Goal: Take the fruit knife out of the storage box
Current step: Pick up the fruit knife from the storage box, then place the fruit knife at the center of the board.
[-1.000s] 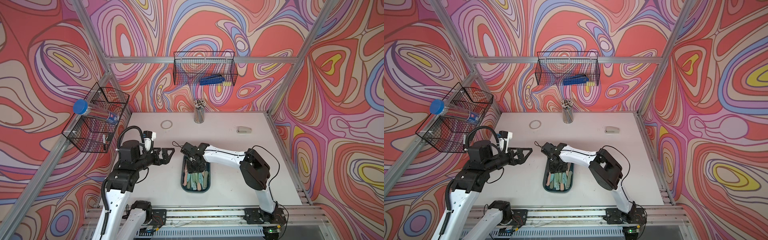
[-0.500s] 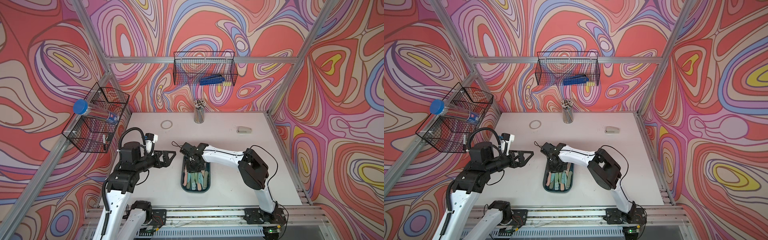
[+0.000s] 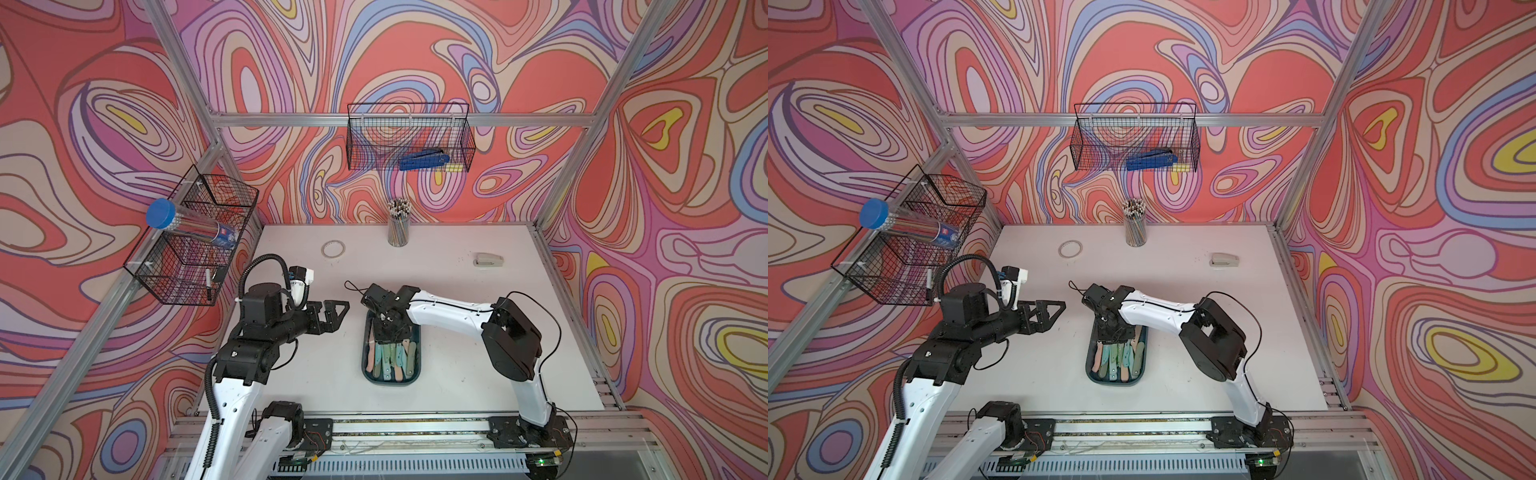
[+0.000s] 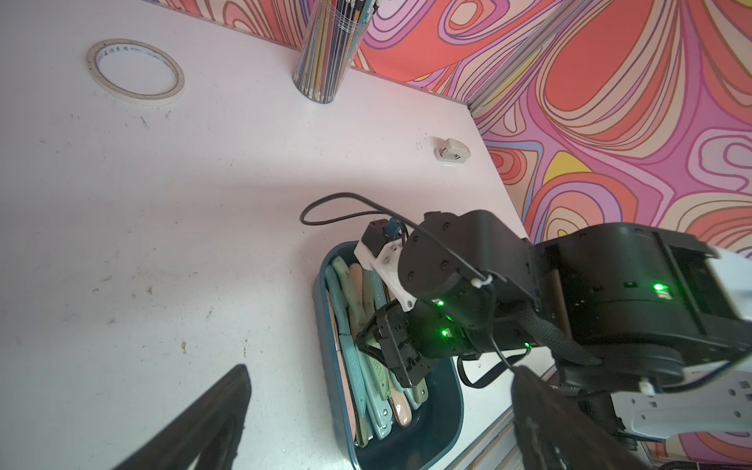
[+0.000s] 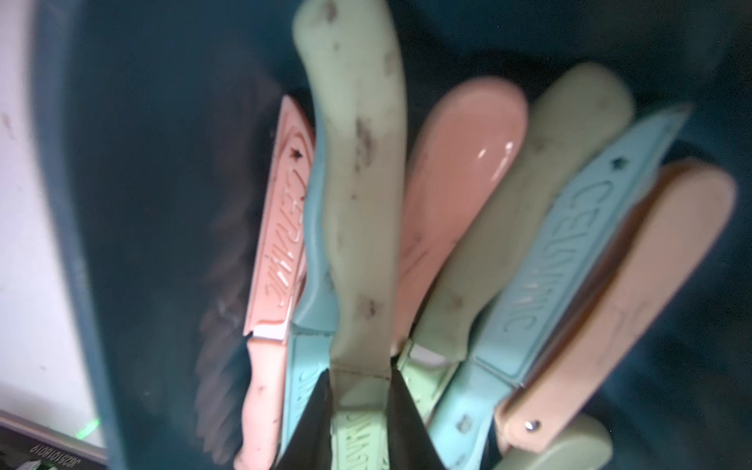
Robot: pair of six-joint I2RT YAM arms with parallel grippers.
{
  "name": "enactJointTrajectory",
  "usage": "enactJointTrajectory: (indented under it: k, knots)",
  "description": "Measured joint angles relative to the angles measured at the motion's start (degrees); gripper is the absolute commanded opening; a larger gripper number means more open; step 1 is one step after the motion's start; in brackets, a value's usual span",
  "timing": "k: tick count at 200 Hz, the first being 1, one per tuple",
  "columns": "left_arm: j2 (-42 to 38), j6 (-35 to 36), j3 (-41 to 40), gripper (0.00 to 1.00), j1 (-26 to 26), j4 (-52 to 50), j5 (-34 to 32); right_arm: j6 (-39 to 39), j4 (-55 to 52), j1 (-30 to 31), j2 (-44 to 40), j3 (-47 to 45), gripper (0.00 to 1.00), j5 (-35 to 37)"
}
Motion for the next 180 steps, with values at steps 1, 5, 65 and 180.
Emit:
enactJointTrajectory:
  k: [1,5,65,180]
  knots:
    - [0.0,0.0,0.0,0.99,0.0,0.0,0.0,0.0,0.0,0.0,-0.2,0.0,0.09,0.0]
    - [0.0,0.0,0.0,0.99,0.0,0.0,0.0,0.0,-0.2,0.0,-0.6,0.0,0.09,0.2]
    - [1.0,0.2,-0.1,1.00,-0.1,0.0,0.4,0.0,-1.5,-0.2,-7.5,-0.1,0.09,2.8]
    - [4.0,0.2,-0.1,0.99,-1.9,0.0,1.5,-12.5,-2.0,-20.0,-15.8,-9.6,0.07,6.0]
